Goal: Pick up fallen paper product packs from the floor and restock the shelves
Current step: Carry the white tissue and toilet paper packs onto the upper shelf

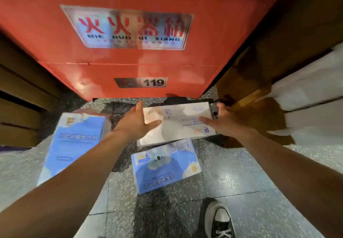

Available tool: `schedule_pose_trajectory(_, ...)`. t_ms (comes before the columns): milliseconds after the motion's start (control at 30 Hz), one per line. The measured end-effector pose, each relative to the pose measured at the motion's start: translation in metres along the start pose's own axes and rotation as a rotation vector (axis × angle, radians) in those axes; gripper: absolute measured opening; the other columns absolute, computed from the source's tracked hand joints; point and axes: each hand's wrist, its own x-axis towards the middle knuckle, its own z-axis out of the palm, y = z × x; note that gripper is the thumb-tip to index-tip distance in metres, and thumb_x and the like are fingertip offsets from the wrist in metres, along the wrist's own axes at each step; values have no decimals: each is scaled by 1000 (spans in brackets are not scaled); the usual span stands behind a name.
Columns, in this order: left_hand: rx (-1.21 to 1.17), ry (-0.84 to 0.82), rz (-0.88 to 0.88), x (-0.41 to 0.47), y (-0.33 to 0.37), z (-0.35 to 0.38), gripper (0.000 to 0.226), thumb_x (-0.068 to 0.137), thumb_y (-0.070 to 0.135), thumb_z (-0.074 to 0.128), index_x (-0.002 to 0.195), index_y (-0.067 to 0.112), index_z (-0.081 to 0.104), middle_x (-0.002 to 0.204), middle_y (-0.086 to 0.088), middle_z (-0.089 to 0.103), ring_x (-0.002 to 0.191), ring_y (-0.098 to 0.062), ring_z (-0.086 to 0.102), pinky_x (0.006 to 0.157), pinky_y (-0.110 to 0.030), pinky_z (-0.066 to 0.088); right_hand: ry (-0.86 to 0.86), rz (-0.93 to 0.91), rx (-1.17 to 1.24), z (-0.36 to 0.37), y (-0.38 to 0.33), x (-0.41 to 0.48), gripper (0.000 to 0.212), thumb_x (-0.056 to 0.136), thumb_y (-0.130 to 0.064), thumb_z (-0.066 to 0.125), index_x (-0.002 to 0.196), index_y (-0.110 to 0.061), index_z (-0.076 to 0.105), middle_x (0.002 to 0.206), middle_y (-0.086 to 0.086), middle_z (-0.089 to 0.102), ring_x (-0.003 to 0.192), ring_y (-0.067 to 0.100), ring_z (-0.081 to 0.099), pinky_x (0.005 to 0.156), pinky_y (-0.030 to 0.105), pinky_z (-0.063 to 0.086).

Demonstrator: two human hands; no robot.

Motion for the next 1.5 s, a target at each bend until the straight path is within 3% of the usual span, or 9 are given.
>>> schedule_pose_trajectory(300,-142,16,-303,88,-40,78,126,78,80,55,160,5,-4,160,-23,27,137,-41,43,105,-45,42,-53,-7,-96,57,28,112,141,56,-102,50,158,-10,20,158,14,38,140,36,44,108,52,45)
schedule_pose_trajectory(467,-254,-29,-417,103,-74,111,129,52,108,33,133,10,57,111,-9,70,95,-28,68,87,-38,56,-81,32,299,77,31,130,90,61,-84,72,127,-23,65,126,1,68,110,20,67,91,38,57)
schedule_pose_trajectory(633,-456,77,-525,84,-52,94,76,77,66,74,112,-1,61,87,-9,67,76,-21,65,65,-32,52,-141,136,594,83,40,133,29,81,-37,84,102,-19,74,108,7,75,87,20,72,74,35,59)
schedule_pose_trajectory(700,-582,132,-537,83,-51,89,73,71,58,84,109,-1,65,92,-8,70,81,-22,68,73,-36,58,-149,150,705,78,36,132,30,82,-31,83,104,-12,74,105,13,76,78,21,73,61,32,58)
schedule_pose_trajectory(833,-787,185,-496,69,-52,64,61,65,47,92,106,5,73,101,-6,74,94,-25,71,88,-41,59,-141,106,865,58,25,120,39,81,-31,84,114,-11,74,105,11,77,92,27,76,72,38,62)
schedule_pose_trajectory(1067,-842,306,-377,-29,-27,-13,93,38,75,90,107,17,71,98,1,76,89,-17,75,75,-41,64,-67,-61,955,-9,-20,-3,19,89,-18,77,107,-20,74,84,-9,79,75,7,76,57,21,59)
schedule_pose_trajectory(1233,-900,334,-212,-154,27,-131,53,65,35,96,102,5,73,88,-2,77,72,-4,73,62,-23,59,-13,-129,902,-100,-73,-135,31,81,-29,82,110,-23,75,103,0,79,92,16,77,81,37,61)
schedule_pose_trajectory(1333,-933,405,-173,-234,45,-211,58,61,41,97,102,7,74,93,-4,78,81,-15,76,67,-31,62,58,-171,866,-168,-122,-226,26,79,-32,83,102,-24,75,95,-1,79,83,13,77,70,31,61)
schedule_pose_trajectory(1500,-1018,476,-43,-401,98,-354,19,79,15,87,87,2,75,78,-5,76,63,-16,68,57,-29,54,126,-286,843,-276,-199,-399,18,85,-35,79,98,-28,69,78,-16,75,68,4,73,55,21,55)
